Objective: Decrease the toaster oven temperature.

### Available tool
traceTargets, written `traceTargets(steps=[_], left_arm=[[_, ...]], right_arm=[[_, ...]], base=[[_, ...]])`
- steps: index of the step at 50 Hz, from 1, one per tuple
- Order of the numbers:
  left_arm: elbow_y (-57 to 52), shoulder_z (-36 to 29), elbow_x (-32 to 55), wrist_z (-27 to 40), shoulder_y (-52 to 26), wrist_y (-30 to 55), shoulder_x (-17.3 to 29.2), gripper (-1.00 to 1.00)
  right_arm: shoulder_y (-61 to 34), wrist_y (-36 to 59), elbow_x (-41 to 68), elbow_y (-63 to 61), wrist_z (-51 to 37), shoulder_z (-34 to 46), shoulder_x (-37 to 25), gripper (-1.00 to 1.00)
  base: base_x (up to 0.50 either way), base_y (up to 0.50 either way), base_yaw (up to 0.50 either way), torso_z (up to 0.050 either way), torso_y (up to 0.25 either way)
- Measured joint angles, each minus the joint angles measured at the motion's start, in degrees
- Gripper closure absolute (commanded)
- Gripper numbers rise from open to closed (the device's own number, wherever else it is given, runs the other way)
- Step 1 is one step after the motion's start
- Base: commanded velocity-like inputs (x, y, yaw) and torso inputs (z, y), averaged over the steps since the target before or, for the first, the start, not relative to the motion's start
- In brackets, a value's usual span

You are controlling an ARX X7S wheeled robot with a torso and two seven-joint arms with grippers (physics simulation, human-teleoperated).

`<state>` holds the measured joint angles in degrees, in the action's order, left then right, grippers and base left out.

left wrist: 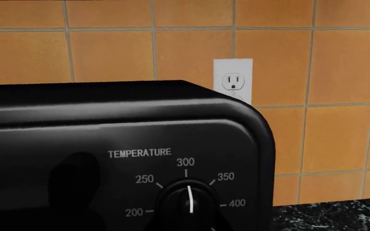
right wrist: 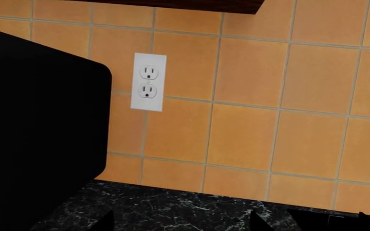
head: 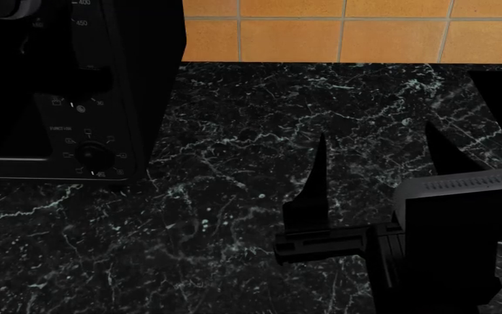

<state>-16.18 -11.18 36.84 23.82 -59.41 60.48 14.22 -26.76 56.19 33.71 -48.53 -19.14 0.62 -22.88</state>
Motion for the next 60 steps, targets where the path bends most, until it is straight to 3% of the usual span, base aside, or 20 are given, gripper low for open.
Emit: traceTargets(steps=[60], left_arm=[[2.26,10.50,11.18,9.88,3.80,-7.27,-7.97,1.00]], right_arm=[[1.40,-3.16,0.75,1.21,-0.21,0.74,-0.57,-1.00]], base=[[0.00,0.00,0.00,0.000,0.000]])
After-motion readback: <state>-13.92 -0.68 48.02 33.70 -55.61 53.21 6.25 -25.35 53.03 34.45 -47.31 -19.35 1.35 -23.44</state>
